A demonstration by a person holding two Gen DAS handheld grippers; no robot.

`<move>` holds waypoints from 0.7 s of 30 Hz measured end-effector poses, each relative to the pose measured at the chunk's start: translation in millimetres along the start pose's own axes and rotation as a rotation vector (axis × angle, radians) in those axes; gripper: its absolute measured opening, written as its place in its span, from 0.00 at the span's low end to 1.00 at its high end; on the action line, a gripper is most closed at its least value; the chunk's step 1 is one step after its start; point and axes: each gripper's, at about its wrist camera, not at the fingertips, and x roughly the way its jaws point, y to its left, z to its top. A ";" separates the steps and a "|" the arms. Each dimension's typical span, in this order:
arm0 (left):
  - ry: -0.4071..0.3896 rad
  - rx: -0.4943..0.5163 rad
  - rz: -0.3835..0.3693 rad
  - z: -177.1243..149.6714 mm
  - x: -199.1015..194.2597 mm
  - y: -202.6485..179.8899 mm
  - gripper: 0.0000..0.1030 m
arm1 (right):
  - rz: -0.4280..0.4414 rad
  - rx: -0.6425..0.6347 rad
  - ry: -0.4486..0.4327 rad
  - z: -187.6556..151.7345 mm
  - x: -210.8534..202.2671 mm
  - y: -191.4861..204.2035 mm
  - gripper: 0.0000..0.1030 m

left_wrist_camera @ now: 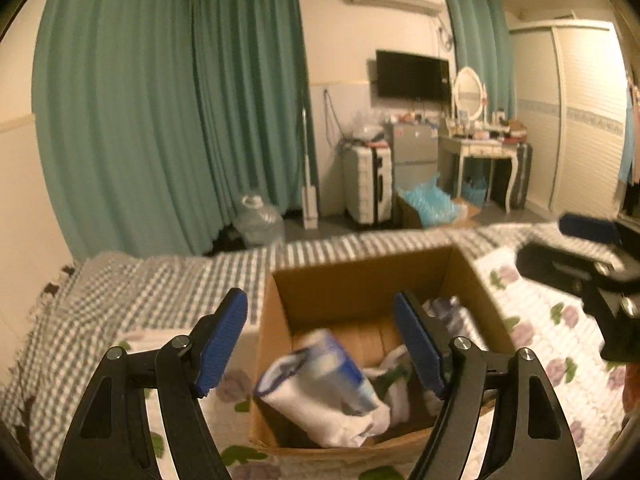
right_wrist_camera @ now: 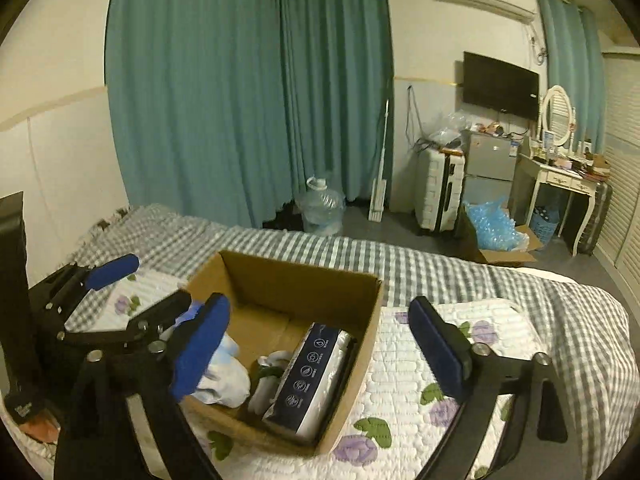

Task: Organize soft objects
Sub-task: 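Carry both items over the cardboard box and open both grippers to drop them, then move both grippers back over the remaining pile of items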

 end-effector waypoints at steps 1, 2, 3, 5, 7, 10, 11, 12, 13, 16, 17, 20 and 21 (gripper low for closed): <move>-0.008 -0.003 0.001 4.8 -6.3 0.4 0.74 | -0.006 0.004 -0.008 0.8 -11.5 -0.1 0.91; -0.018 -0.008 -0.001 9.1 -12.9 2.0 0.74 | -0.011 0.005 -0.015 0.9 -23.3 -0.6 0.91; -0.031 -0.014 -0.006 13.0 -21.8 3.3 0.74 | -0.019 0.005 -0.020 1.4 -34.6 -0.6 0.91; -0.065 -0.023 -0.012 20.9 -42.0 8.7 0.74 | -0.033 0.002 -0.027 2.8 -54.0 0.3 0.92; -0.117 -0.022 -0.012 27.3 -68.4 11.1 0.75 | -0.054 0.005 -0.044 4.6 -81.0 1.6 0.94; -0.198 -0.015 0.011 32.7 -114.0 16.8 0.75 | -0.057 0.006 -0.074 7.2 -116.1 8.6 0.96; -0.216 -0.014 0.012 32.9 -126.6 19.9 0.75 | -0.059 -0.003 -0.087 7.1 -130.8 14.3 0.97; -0.241 -0.019 0.018 31.4 -143.6 24.1 0.80 | -0.066 -0.014 -0.097 6.8 -141.9 20.7 0.97; -0.259 -0.025 0.030 29.4 -155.8 26.7 0.82 | -0.072 -0.023 -0.105 4.5 -150.4 24.8 0.98; -0.284 -0.037 0.047 19.3 -186.5 39.0 0.83 | -0.077 -0.049 -0.127 -3.4 -176.9 42.8 0.98; -0.277 -0.040 0.052 15.5 -192.2 42.4 0.83 | -0.069 -0.052 -0.128 -8.6 -184.2 49.9 0.99; -0.254 -0.039 0.027 -4.6 -205.7 52.7 0.83 | -0.048 -0.058 -0.108 -24.5 -190.5 67.9 0.99; -0.236 -0.028 0.024 -14.7 -208.6 54.4 0.83 | -0.043 -0.059 -0.099 -30.5 -190.5 73.2 0.99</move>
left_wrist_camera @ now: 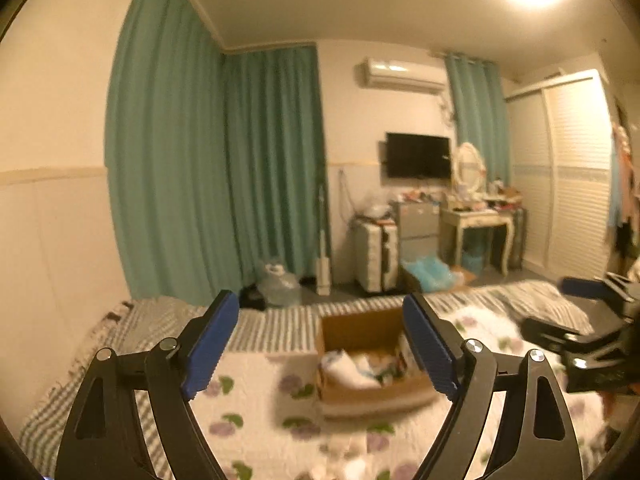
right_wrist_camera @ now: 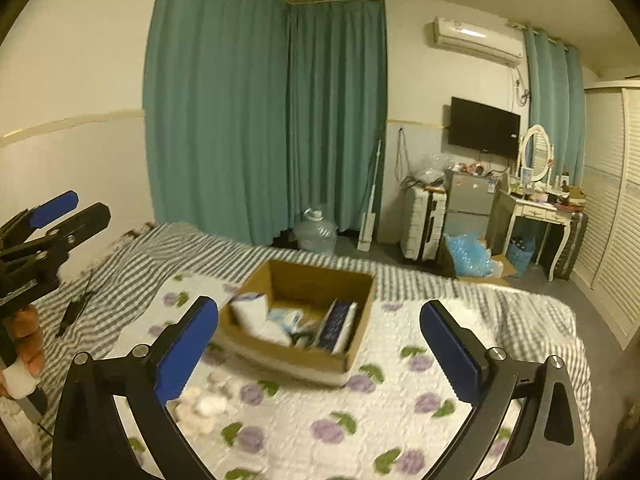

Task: Organize soft objects
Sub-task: 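Move both grippers back over the remaining pile of items, then grasp the cream lace cloth with the left gripper while the right gripper grasps a white cloth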

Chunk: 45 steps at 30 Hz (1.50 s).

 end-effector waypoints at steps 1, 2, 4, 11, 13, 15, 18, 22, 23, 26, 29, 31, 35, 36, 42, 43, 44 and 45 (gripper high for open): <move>0.019 0.010 0.012 -6.4 -1.3 -0.2 0.83 | 0.009 -0.006 0.015 -8.4 0.7 7.6 0.99; 0.046 0.015 0.029 -15.2 -1.0 -0.4 0.83 | 0.016 -0.012 0.029 -14.6 3.4 13.3 0.99; 0.096 0.020 0.044 -34.8 2.8 -1.7 0.83 | 0.032 -0.018 0.075 -34.6 15.4 26.1 0.99; 0.292 -0.046 0.046 -118.0 34.2 -3.3 0.83 | 0.060 -0.030 0.232 -102.7 69.8 42.8 0.99; 0.352 -0.055 0.033 -145.5 46.8 -5.3 0.83 | 0.057 -0.039 0.267 -117.2 83.1 43.7 0.99; 0.418 -0.060 0.023 -171.2 55.6 -8.7 0.83 | 0.057 -0.035 0.299 -128.9 94.6 43.1 0.99; 0.491 -0.037 0.022 -200.6 66.3 -16.8 0.83 | 0.036 -0.044 0.326 -137.2 105.0 42.5 0.99; 0.532 -0.034 -0.005 -218.3 76.4 -23.2 0.83 | 0.020 -0.042 0.346 -143.1 115.9 39.0 0.99; 0.537 -0.035 -0.011 -219.9 79.6 -24.0 0.83 | 0.017 -0.040 0.352 -144.4 118.6 38.8 0.99; 0.548 -0.032 -0.018 -227.7 90.5 -28.7 0.80 | 0.014 -0.036 0.368 -148.8 124.7 37.8 0.99; 0.544 -0.014 -0.030 -232.7 100.8 -33.4 0.80 | 0.013 -0.043 0.376 -152.0 127.9 39.2 0.99; 0.547 0.002 -0.036 -236.1 105.9 -36.0 0.73 | 0.014 -0.046 0.378 -152.8 128.6 40.1 0.99; 0.583 0.010 -0.072 -240.7 108.8 -35.3 0.40 | 0.015 -0.045 0.372 -151.6 127.5 40.3 0.99; 0.582 0.004 -0.077 -239.7 107.3 -33.7 0.37 | 0.017 -0.042 0.369 -151.1 127.0 39.5 0.99; 0.549 -0.021 -0.114 -225.1 82.6 -23.5 0.30 | 0.020 -0.027 0.359 -149.3 122.2 37.5 0.99; 0.542 -0.025 -0.116 -222.4 76.8 -21.2 0.30 | 0.020 -0.026 0.355 -148.4 120.9 37.7 0.99; 0.536 -0.029 -0.118 -219.9 72.8 -19.2 0.29 | 0.021 -0.025 0.352 -147.7 120.1 37.9 0.99; 0.529 -0.039 -0.121 -215.8 67.1 -15.7 0.29 | 0.026 -0.022 0.349 -146.5 119.3 38.3 0.99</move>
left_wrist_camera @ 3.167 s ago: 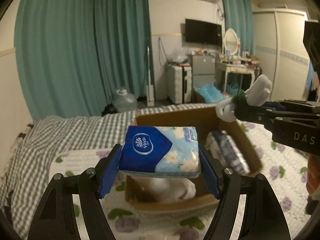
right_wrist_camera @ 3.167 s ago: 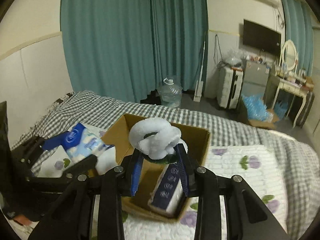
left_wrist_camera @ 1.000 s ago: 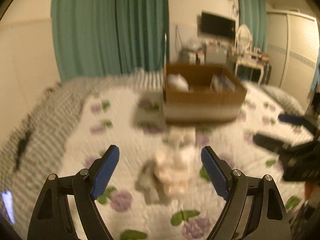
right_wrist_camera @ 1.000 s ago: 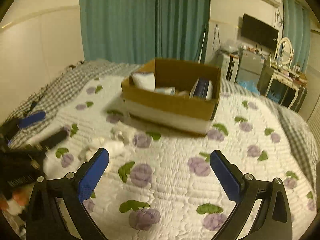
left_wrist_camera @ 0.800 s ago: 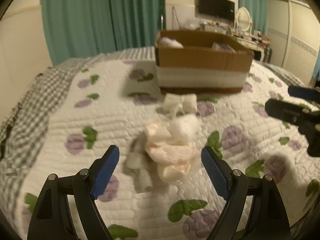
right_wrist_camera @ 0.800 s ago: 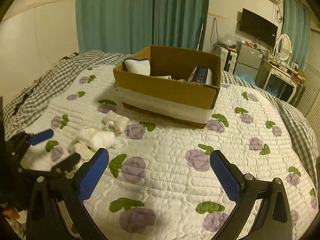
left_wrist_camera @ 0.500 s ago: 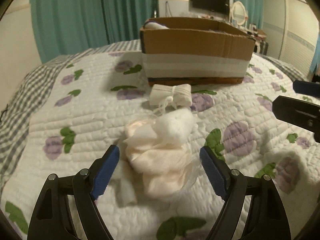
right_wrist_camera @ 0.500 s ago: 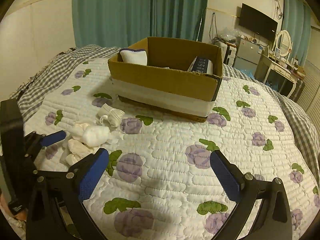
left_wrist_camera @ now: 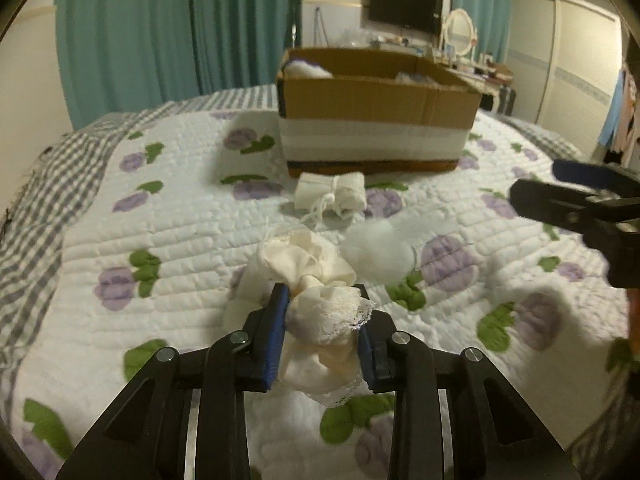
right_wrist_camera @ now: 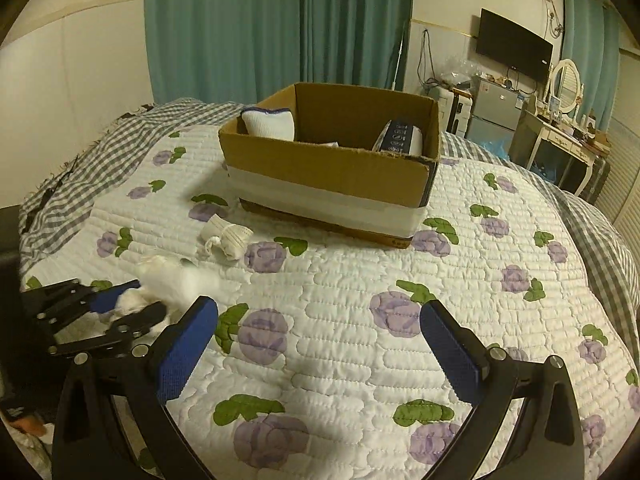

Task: Organize soft objects
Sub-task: 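Grasp the cream lace cloth with the left gripper while the right gripper grasps a white cloth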

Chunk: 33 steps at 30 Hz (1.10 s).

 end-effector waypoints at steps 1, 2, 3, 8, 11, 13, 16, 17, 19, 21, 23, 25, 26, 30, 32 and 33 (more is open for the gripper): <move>-0.009 -0.006 -0.004 0.8 -5.2 1.9 0.29 | 0.003 0.001 -0.001 -0.2 -0.5 0.5 0.99; -0.019 -0.011 -0.009 2.2 -9.8 3.6 0.29 | 0.007 0.001 -0.002 -0.2 -0.6 1.6 0.99; -0.030 -0.013 -0.009 4.0 -14.0 5.5 0.29 | 0.014 -0.002 -0.001 -0.1 -0.3 3.6 0.99; -0.068 -0.022 0.021 15.9 -26.5 19.0 0.29 | 0.036 -0.040 0.020 -2.7 7.6 19.8 0.99; -0.077 -0.029 0.022 19.4 -28.8 29.3 0.29 | 0.064 -0.067 0.043 -4.2 17.1 33.5 0.99; -0.078 -0.022 0.050 20.2 -29.3 35.8 0.29 | 0.094 -0.090 0.059 -4.7 25.4 46.0 0.99; -0.077 -0.020 0.090 19.3 -28.6 47.7 0.29 | 0.139 -0.133 0.082 -5.4 40.8 69.7 0.99; -0.075 -0.026 0.094 18.5 -27.9 52.0 0.29 | 0.157 -0.147 0.097 -5.6 48.5 79.7 0.99; -0.065 -0.045 0.098 16.8 -24.7 61.3 0.29 | 0.181 -0.172 0.125 -7.4 62.9 95.4 0.99; -0.047 -0.055 0.104 14.1 -19.3 67.5 0.29 | 0.192 -0.193 0.147 -8.9 78.6 110.4 0.99; -0.029 -0.054 0.106 11.4 -15.5 68.3 0.29 | 0.210 -0.196 0.166 -10.6 90.9 119.6 0.91; -0.011 -0.047 0.107 9.0 -11.1 69.1 0.29 | 0.224 -0.193 0.188 -11.3 104.0 127.8 0.83; -0.006 -0.043 0.106 8.2 -10.4 68.6 0.29 | 0.224 -0.197 0.197 -12.1 109.9 131.6 0.81; 0.009 -0.033 0.103 6.4 -6.7 67.6 0.29 | 0.273 -0.187 0.202 -12.5 113.6 134.7 0.61; 0.013 -0.033 0.105 5.8 -6.4 66.9 0.29 | 0.305 -0.181 0.214 -12.9 112.8 134.9 0.43; 0.012 -0.032 0.107 5.5 -6.8 66.4 0.29 | 0.329 -0.170 0.222 -13.9 112.2 134.2 0.38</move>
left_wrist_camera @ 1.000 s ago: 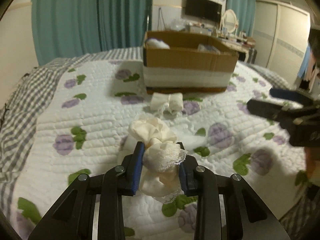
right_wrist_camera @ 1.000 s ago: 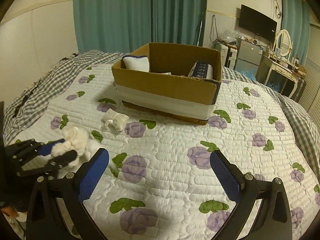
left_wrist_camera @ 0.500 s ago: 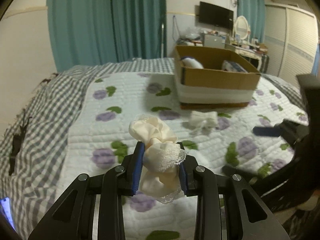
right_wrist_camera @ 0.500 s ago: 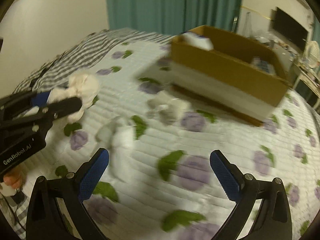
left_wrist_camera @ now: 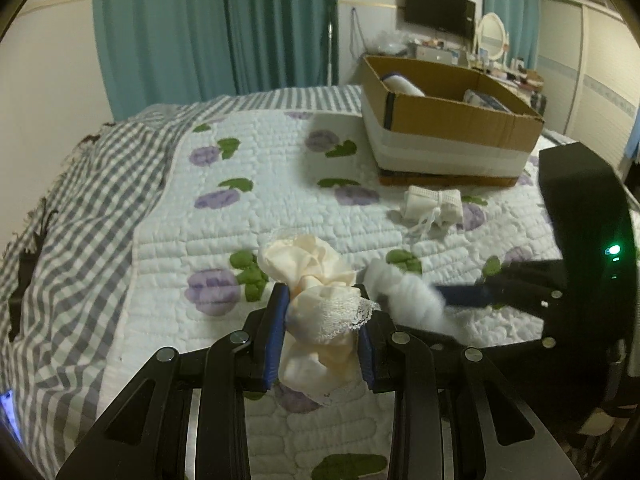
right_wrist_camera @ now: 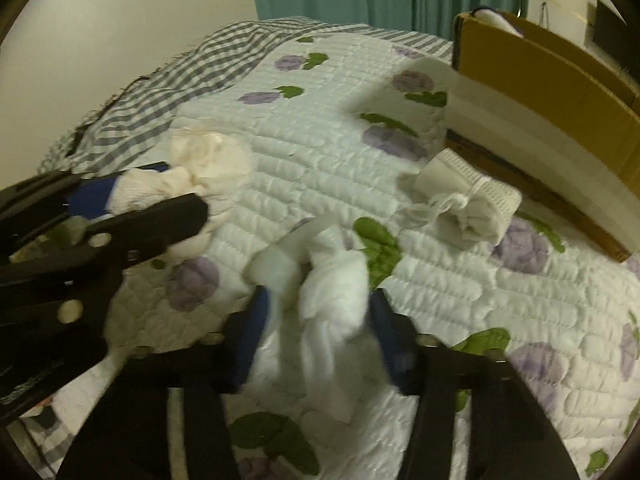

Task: Organize soft objects
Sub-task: 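Grasp the cream lace cloth with the left gripper while the right gripper grasps a white cloth, then carry both cloths into the cardboard box and open both grippers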

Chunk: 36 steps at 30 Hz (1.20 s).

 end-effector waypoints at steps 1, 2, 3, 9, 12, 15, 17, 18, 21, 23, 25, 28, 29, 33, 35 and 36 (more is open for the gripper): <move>-0.001 0.001 0.002 -0.2 -0.5 -0.4 0.29 | 0.006 0.005 0.002 -0.3 -0.4 0.6 0.33; -0.002 0.003 0.004 -0.4 -0.5 -0.2 0.29 | 0.007 0.008 -0.004 -1.7 -2.8 0.9 0.29; -0.003 0.003 0.009 -0.6 -1.1 -0.8 0.29 | 0.004 0.007 -0.012 -2.9 -5.8 1.5 0.25; -0.014 0.024 0.034 2.4 -9.9 -8.7 0.29 | -0.007 0.024 -0.039 -9.6 -29.3 -1.9 0.24; -0.038 0.040 0.030 8.6 -20.1 -16.6 0.29 | -0.017 0.037 -0.068 -11.6 -50.0 -5.5 0.24; -0.071 0.069 0.035 18.9 -33.3 -28.8 0.29 | -0.038 0.037 -0.113 -7.5 -74.0 -9.6 0.24; -0.109 0.105 0.049 26.8 -44.5 -39.1 0.29 | -0.057 0.041 -0.155 -3.0 -95.1 -15.0 0.24; -0.124 0.117 0.049 31.7 -49.5 -43.9 0.29 | -0.066 0.044 -0.173 -1.7 -103.7 -17.5 0.24; -0.162 0.135 0.037 47.1 -61.0 -54.2 0.29 | -0.097 0.048 -0.224 6.2 -132.1 -29.0 0.24; -0.182 0.145 0.032 58.0 -65.1 -60.4 0.29 | -0.132 0.038 -0.246 14.9 -149.7 -39.5 0.24; -0.208 0.155 0.021 73.1 -68.8 -68.3 0.29 | -0.167 0.024 -0.272 25.5 -166.0 -50.5 0.24; -0.248 0.152 -0.005 99.4 -69.1 -78.7 0.30 | -0.198 0.029 -0.317 45.4 -192.8 -71.3 0.24; -0.257 0.148 -0.014 107.5 -67.7 -81.2 0.30 | -0.204 0.033 -0.329 54.0 -200.2 -79.8 0.24; -0.292 0.127 -0.057 150.5 -50.4 -88.0 0.31 | -0.242 0.037 -0.370 86.4 -218.0 -110.2 0.24; -0.293 0.119 -0.074 167.6 -36.3 -88.8 0.31 | -0.242 0.055 -0.387 101.5 -220.7 -129.5 0.24; -0.291 0.114 -0.083 174.9 -28.8 -89.1 0.31 | -0.239 0.067 -0.392 107.0 -219.5 -138.6 0.24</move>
